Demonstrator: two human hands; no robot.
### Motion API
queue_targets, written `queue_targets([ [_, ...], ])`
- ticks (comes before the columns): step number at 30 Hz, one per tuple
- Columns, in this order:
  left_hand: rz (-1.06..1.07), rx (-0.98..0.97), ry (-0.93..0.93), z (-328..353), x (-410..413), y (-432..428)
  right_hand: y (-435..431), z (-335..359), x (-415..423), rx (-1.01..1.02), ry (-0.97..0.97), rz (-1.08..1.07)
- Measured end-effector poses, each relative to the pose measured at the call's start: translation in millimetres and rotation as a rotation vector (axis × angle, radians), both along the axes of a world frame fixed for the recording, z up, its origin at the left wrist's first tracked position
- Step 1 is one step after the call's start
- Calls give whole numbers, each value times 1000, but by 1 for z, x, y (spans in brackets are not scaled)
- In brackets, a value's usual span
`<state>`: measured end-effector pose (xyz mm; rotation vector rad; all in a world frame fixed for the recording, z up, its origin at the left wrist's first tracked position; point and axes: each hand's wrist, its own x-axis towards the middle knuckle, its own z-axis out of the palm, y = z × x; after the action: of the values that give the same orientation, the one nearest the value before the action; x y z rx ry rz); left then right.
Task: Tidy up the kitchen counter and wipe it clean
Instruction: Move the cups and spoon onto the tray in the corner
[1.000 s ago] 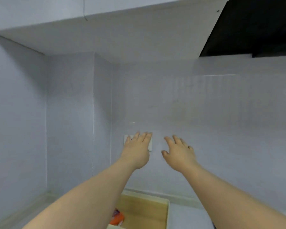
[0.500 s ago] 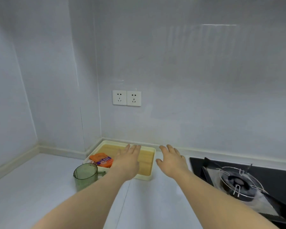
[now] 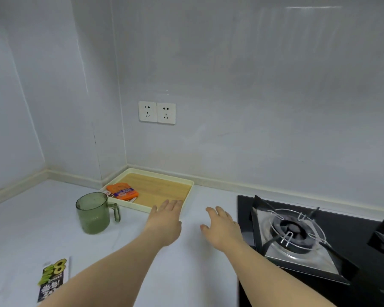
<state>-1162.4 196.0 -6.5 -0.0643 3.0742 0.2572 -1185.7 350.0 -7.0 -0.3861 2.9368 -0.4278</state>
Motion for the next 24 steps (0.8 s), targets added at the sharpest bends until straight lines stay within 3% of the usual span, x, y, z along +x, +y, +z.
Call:
queue_targets([
  [6,2,65,35,4,6,136,131,-1,17,5,31,-17],
  [13,-149,130,83,10,18,287,283,-4,39,-49,21,-174],
  [17,-128,313,60,15,-2,348,348,-1,40,-46,24,-280],
  [24,-378,320,26,23,-54,451,446,16,19,-8,60,-506],
])
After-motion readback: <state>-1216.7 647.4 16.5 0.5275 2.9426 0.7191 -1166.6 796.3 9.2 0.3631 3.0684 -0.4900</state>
